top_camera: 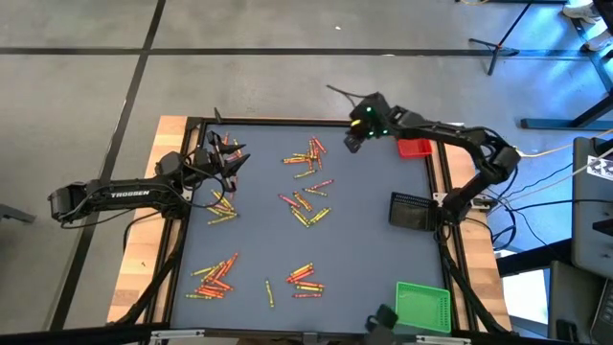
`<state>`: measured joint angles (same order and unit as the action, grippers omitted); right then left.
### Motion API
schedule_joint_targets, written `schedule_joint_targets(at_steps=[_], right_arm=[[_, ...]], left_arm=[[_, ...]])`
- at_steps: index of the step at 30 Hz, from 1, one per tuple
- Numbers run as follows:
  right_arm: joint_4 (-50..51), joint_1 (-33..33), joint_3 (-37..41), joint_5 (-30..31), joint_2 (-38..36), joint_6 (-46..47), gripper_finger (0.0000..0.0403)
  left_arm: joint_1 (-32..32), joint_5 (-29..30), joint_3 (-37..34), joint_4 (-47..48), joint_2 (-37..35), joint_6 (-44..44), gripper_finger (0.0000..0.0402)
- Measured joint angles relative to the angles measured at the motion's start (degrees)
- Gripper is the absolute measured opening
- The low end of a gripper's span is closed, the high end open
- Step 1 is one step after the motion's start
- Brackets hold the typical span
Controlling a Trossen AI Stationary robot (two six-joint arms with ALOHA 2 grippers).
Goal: Sort crayons
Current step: Put the orange crayon into the red basket
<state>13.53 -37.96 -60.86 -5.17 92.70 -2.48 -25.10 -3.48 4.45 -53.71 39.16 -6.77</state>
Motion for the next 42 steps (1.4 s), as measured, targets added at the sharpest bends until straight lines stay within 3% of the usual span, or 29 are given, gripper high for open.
schedule_joint_targets(at_steps=[5,14,27,42], right_arm=[[-5.7,3.1,0.0,0.0,4.6,1.1,0.0115],[-5.8,4.7,-5.6,-0.6,13.3,2.6,0.0115],[11.9,5.0,-20.9,-0.9,24.6,2.8,0.0115],[10.4,5.4,-21.8,-0.8,28.9,2.9,0.0115]], left_arm=[[0.0,0.0,0.0,-0.1,0.0,0.0,0.0144],[0.0,0.0,0.0,-0.1,0.0,0.1,0.0144],[0.0,0.0,0.0,-0.1,0.0,0.1,0.0144],[0.0,0.0,0.0,-0.2,0.0,0.2,0.0144]])
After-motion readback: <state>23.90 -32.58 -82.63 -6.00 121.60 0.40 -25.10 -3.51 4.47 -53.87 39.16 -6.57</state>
